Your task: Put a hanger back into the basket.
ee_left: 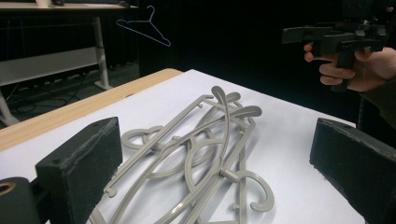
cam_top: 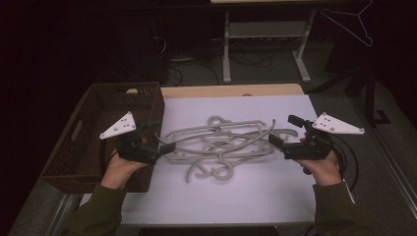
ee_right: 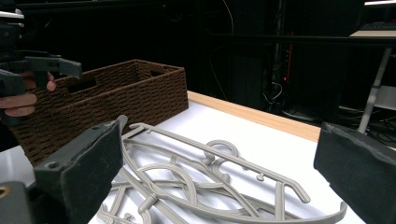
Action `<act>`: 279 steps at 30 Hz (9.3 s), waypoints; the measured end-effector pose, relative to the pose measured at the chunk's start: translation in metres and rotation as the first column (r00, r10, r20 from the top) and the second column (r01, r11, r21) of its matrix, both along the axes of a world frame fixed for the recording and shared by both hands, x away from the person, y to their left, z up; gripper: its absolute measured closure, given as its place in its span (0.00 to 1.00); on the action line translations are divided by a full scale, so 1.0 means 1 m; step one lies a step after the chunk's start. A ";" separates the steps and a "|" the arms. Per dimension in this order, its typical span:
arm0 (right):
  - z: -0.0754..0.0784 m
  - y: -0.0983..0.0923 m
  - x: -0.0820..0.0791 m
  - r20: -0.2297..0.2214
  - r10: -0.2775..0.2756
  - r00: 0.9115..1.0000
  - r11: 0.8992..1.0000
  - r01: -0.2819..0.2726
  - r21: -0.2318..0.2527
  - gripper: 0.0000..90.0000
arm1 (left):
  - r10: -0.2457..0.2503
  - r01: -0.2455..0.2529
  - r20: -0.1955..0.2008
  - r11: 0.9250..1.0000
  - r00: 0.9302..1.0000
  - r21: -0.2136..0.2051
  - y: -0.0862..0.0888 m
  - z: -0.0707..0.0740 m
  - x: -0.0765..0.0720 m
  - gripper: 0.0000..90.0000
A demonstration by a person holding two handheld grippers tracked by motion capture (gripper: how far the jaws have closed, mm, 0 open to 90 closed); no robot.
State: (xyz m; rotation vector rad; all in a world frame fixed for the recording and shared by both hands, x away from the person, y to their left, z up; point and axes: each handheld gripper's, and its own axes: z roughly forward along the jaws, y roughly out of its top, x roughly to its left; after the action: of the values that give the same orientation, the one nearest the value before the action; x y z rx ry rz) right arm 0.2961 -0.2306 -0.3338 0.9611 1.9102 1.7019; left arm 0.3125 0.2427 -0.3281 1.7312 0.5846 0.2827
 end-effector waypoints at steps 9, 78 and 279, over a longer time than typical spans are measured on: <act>-0.004 0.002 -0.003 -0.020 0.000 1.000 1.000 0.000 -0.026 0.01 | -0.028 0.028 0.002 0.999 1.000 0.023 -0.009 0.006 -0.005 0.02; -0.055 -0.015 -0.022 -0.143 -0.007 0.990 0.997 -0.005 -0.081 0.01 | -0.003 0.111 -0.204 0.848 0.979 0.519 -0.100 -0.067 0.055 0.42; -0.063 0.001 -0.015 -0.186 0.052 0.981 0.995 -0.067 -0.079 0.05 | 0.099 0.072 -0.304 0.861 0.947 0.503 -0.201 -0.066 0.121 0.93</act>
State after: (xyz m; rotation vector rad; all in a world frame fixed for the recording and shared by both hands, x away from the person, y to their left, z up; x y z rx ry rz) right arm 0.2806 -0.2294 -0.3968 1.0704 2.1304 1.5982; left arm 0.4330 0.0421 -0.3943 2.3163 0.8114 0.1717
